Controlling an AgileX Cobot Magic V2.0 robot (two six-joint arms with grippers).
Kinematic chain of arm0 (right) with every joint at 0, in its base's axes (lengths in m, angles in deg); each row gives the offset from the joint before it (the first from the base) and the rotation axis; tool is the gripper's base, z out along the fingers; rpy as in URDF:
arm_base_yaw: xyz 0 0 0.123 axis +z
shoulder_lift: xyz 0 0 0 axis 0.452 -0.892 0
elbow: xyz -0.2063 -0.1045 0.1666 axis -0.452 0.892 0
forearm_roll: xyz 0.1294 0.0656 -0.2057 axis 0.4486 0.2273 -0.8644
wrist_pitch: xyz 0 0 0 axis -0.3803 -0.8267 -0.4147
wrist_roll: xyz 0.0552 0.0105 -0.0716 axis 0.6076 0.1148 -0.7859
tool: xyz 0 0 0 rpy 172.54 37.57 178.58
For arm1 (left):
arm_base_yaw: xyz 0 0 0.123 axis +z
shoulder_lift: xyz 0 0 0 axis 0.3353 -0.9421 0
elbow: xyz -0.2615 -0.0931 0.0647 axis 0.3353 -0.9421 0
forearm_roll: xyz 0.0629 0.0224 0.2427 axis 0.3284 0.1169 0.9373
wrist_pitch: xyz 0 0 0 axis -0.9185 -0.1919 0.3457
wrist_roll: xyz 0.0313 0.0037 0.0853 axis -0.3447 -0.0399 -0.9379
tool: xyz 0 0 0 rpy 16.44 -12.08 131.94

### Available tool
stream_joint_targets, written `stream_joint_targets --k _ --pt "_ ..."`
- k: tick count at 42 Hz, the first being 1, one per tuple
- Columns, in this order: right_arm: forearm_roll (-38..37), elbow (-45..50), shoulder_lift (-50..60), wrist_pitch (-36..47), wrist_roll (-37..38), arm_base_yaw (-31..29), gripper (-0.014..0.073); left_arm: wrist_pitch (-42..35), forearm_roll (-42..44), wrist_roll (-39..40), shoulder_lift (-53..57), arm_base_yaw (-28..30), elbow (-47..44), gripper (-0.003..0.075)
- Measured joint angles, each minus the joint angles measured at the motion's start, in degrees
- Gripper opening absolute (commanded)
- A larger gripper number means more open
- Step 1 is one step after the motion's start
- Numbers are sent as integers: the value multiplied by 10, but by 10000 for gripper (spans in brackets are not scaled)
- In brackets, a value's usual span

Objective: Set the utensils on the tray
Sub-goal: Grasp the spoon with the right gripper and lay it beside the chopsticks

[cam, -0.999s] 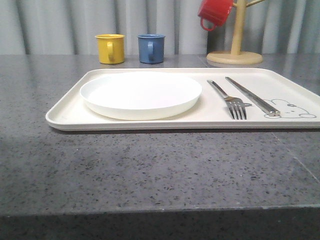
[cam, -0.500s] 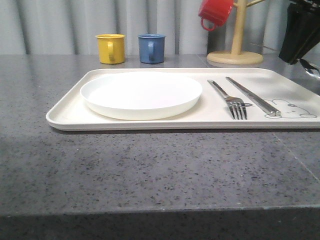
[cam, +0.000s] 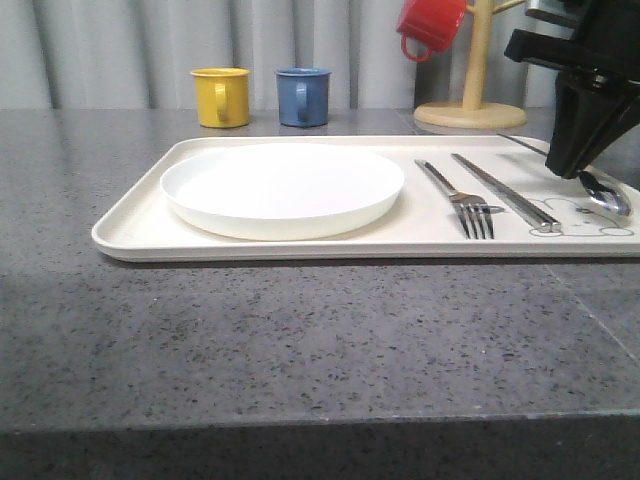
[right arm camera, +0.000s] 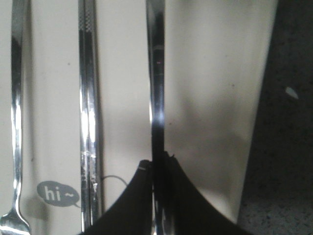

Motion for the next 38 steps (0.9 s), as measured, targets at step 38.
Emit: stream_joint_targets --k 38 --pt "3 -5 -16 15 11 2 351 0 0 0 0 0 0 312"
